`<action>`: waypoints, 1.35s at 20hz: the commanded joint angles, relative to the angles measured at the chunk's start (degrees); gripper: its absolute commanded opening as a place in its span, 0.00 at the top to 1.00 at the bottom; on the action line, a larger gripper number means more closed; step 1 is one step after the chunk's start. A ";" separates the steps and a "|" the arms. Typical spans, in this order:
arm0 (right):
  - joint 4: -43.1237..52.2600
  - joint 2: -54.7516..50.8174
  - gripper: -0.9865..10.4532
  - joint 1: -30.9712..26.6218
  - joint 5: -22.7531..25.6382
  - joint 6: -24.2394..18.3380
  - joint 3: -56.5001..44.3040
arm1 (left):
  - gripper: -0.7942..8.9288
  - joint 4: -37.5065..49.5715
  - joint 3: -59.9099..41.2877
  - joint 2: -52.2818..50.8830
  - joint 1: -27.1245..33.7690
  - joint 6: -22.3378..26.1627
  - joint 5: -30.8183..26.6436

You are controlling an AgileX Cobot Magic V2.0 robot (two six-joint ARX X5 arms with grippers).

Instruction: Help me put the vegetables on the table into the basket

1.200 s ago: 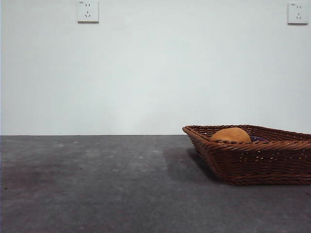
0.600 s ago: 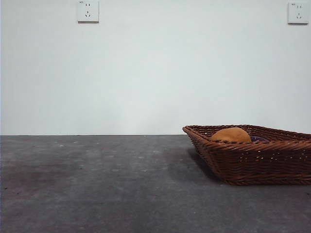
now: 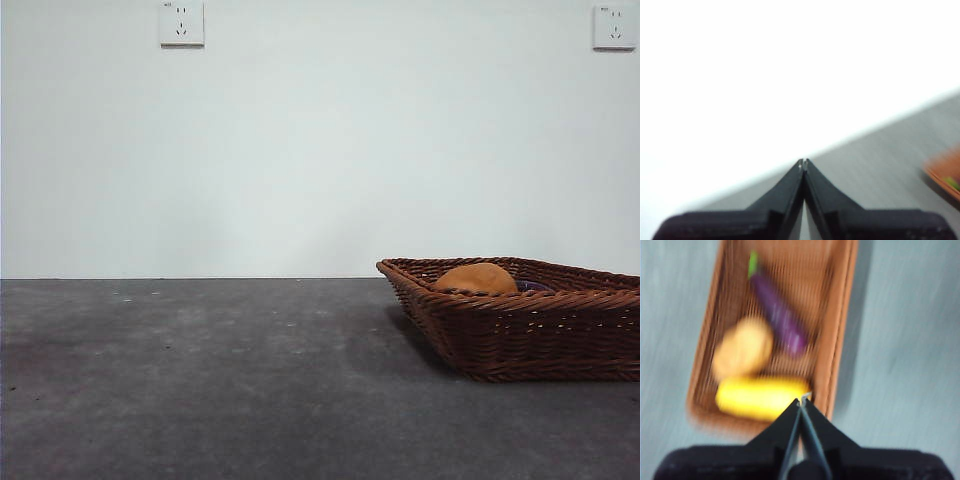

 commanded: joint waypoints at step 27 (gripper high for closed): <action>19.26 0.09 0.91 0.02 1.22 0.20 -0.02 | 0.92 26.38 -70.97 -34.32 18.27 -17.11 5.88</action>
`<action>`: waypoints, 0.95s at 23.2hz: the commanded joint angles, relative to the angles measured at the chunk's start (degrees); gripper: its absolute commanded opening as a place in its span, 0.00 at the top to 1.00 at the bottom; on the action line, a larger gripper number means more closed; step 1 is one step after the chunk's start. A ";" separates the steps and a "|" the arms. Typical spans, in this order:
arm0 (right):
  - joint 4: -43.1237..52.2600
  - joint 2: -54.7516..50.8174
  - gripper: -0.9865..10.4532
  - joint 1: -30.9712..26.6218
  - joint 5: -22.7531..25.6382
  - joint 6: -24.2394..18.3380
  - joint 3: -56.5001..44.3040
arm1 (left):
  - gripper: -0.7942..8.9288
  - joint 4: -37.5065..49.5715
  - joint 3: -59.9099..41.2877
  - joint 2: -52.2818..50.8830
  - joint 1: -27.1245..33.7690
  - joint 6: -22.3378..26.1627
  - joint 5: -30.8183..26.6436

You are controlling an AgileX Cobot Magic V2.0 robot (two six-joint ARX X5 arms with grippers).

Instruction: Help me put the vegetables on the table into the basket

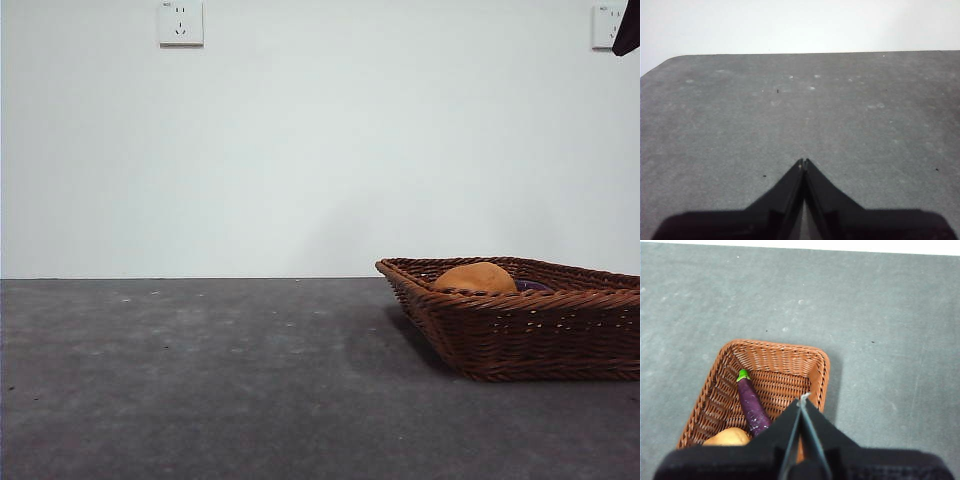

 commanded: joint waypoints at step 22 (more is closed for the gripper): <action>-5.99 -9.99 0.91 0.13 6.84 0.02 -0.42 | 0.92 0.39 -0.57 3.10 0.17 -0.68 0.17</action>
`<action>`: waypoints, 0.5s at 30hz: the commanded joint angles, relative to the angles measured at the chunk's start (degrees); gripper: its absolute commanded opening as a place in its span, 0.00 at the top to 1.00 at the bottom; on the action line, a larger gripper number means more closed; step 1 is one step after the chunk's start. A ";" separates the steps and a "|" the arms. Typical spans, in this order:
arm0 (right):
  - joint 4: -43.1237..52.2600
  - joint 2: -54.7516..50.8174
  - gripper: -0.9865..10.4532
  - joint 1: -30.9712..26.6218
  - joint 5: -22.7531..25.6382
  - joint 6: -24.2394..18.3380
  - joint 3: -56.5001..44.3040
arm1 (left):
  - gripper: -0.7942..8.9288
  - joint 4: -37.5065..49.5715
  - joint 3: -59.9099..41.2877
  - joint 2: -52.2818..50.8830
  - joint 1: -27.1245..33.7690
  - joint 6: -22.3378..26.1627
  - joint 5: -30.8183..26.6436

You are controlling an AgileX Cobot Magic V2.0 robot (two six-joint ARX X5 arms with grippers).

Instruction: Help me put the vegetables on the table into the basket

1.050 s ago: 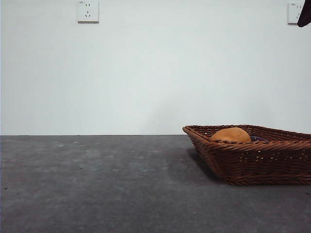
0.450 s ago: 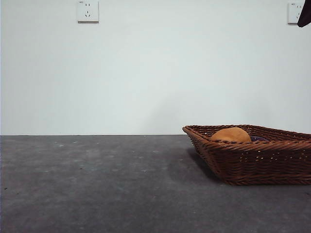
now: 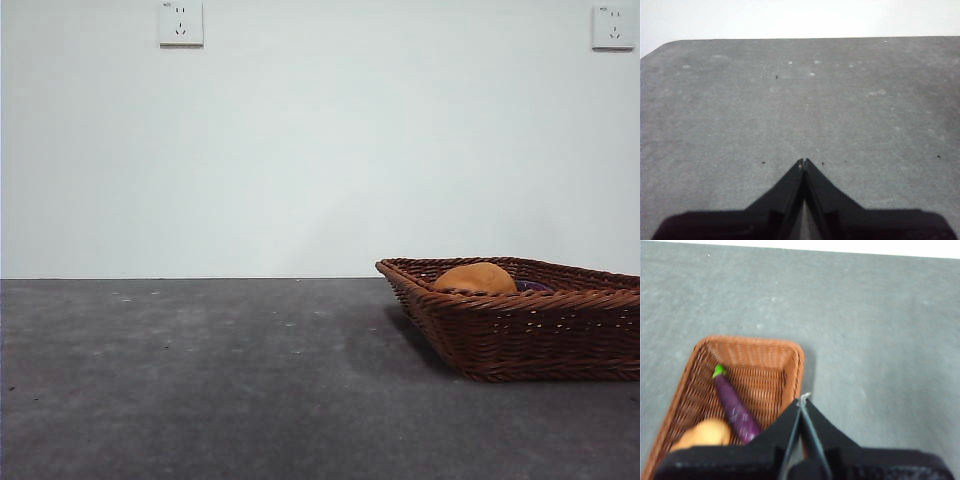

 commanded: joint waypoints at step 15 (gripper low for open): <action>26.23 -47.25 0.91 0.09 0.44 0.90 -45.86 | 0.92 0.35 -0.57 0.15 0.17 -0.66 0.15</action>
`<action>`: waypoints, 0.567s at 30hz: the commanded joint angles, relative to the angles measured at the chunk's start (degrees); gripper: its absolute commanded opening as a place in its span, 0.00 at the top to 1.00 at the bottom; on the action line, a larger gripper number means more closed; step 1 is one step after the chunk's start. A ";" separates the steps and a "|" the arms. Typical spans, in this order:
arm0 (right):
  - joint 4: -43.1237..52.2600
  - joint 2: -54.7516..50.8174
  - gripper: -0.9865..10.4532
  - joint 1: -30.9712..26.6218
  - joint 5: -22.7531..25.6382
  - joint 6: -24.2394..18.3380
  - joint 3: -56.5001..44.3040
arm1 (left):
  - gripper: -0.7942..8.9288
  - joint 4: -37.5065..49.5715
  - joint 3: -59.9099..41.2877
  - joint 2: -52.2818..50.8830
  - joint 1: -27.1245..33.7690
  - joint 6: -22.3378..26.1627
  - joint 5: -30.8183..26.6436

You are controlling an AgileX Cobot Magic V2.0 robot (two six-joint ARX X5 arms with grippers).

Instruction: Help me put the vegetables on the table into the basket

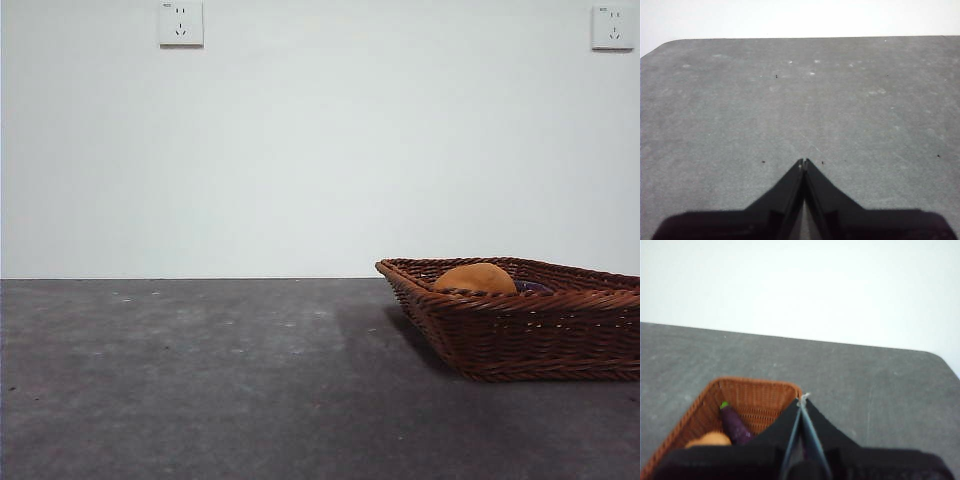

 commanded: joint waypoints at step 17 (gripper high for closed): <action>10.93 -18.86 0.91 0.04 2.58 10.67 -31.85 | 0.92 0.42 -0.57 0.04 0.17 -0.61 0.15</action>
